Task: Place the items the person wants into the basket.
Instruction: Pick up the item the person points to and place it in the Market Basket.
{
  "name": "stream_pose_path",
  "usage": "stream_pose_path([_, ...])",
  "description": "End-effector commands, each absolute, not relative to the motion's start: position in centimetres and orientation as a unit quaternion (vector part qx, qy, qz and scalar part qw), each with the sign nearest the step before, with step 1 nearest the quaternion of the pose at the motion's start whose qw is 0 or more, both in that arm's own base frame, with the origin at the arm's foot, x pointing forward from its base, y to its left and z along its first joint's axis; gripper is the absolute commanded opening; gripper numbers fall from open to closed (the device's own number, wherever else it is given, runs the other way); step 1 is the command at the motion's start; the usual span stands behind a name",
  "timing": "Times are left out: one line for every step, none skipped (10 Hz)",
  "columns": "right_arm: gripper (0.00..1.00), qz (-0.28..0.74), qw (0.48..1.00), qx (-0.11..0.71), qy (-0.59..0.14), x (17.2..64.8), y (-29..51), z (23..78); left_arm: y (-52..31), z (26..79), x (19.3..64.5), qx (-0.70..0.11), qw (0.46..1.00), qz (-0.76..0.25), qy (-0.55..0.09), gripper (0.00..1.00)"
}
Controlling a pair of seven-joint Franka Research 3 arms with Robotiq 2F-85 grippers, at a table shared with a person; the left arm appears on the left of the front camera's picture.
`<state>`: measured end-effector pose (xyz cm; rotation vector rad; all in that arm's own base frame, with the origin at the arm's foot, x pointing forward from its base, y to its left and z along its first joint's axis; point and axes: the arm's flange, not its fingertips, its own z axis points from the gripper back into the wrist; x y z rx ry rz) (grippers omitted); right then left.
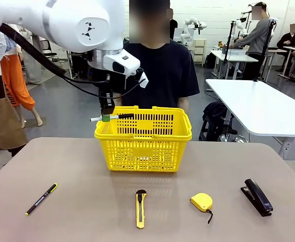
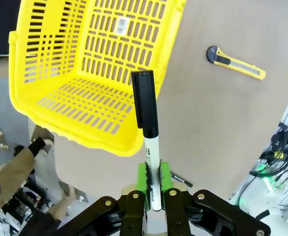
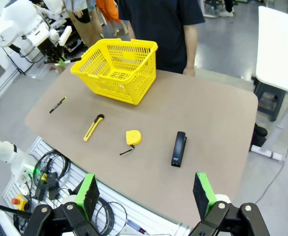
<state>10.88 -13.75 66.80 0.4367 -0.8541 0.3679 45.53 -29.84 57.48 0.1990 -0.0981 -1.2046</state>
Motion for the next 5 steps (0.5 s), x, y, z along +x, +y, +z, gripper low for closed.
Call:
stream_pose_path([1.00, 0.178, 0.868, 0.208, -0.413, 10.00, -13.72, 67.11, -30.48, 57.37, 47.04, 0.076, 0.840, -0.534, -0.057, 0.11])
stream_pose_path([1.00, 0.178, 0.868, 0.208, -0.413, 10.00, -13.72, 67.11, -30.70, 57.04, 47.62, 0.077, 0.851, -0.517, -0.057, 0.11])
stream_pose_path([1.00, 0.178, 0.868, 0.208, -0.413, 10.00, -13.72, 67.11, -30.84, 57.08, 47.61, 0.074, 0.867, -0.489, -0.066, 0.11])
stream_pose_path([1.00, 0.178, 0.868, 0.208, -0.413, 10.00, -13.72, 67.11, -30.32, 56.82, 47.09, 0.083, 0.835, -0.542, -0.049, 0.11])
stream_pose_path([1.00, 0.178, 0.868, 0.208, -0.413, 10.00, -13.72, 67.11, -30.32, 56.82, 47.09, 0.083, 0.835, -0.542, -0.049, 0.11])
